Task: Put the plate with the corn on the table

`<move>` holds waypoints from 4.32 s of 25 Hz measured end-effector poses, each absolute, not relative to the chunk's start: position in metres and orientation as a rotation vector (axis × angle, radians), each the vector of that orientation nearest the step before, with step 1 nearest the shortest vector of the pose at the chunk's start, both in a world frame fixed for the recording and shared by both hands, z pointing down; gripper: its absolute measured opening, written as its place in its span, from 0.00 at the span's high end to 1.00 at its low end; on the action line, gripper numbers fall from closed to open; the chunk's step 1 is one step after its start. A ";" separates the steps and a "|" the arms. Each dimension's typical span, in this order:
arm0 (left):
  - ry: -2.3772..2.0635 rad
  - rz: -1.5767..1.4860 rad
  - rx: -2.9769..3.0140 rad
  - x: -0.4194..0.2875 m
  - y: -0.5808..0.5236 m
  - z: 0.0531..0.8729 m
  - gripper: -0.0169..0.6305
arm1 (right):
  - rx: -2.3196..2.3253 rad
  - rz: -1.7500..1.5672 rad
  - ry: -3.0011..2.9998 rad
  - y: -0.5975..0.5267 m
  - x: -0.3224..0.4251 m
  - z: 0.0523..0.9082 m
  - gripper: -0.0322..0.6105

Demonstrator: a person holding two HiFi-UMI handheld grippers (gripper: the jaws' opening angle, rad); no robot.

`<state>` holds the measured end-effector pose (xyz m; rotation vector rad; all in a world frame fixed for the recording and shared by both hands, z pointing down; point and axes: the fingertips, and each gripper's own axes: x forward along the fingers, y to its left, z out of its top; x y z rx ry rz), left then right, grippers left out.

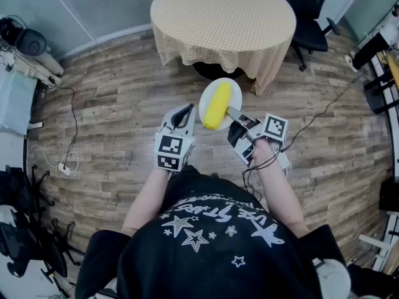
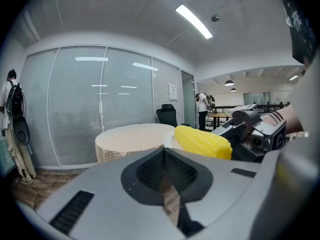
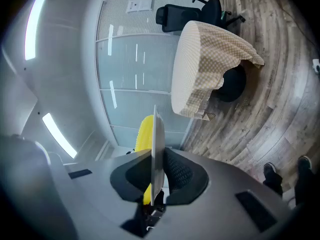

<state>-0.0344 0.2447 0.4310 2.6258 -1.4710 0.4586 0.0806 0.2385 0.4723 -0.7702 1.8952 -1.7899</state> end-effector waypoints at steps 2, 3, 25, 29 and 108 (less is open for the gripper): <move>-1.474 0.447 2.626 -0.036 0.244 0.429 0.96 | -0.761 -1.782 1.896 0.237 0.078 0.470 0.88; -1.473 0.444 2.627 -0.036 0.245 0.429 0.96 | -0.760 -1.780 1.897 0.237 0.077 0.469 0.88; -1.449 0.430 2.645 -0.036 0.257 0.426 0.96 | -0.799 -1.797 1.849 0.254 0.079 0.475 0.88; -1.461 0.427 2.642 -0.028 0.262 0.425 0.96 | -0.794 -1.803 1.852 0.262 0.089 0.477 0.88; -1.326 0.400 2.635 -0.100 -0.099 0.445 0.96 | -0.884 -1.743 1.747 -0.086 0.050 0.489 0.88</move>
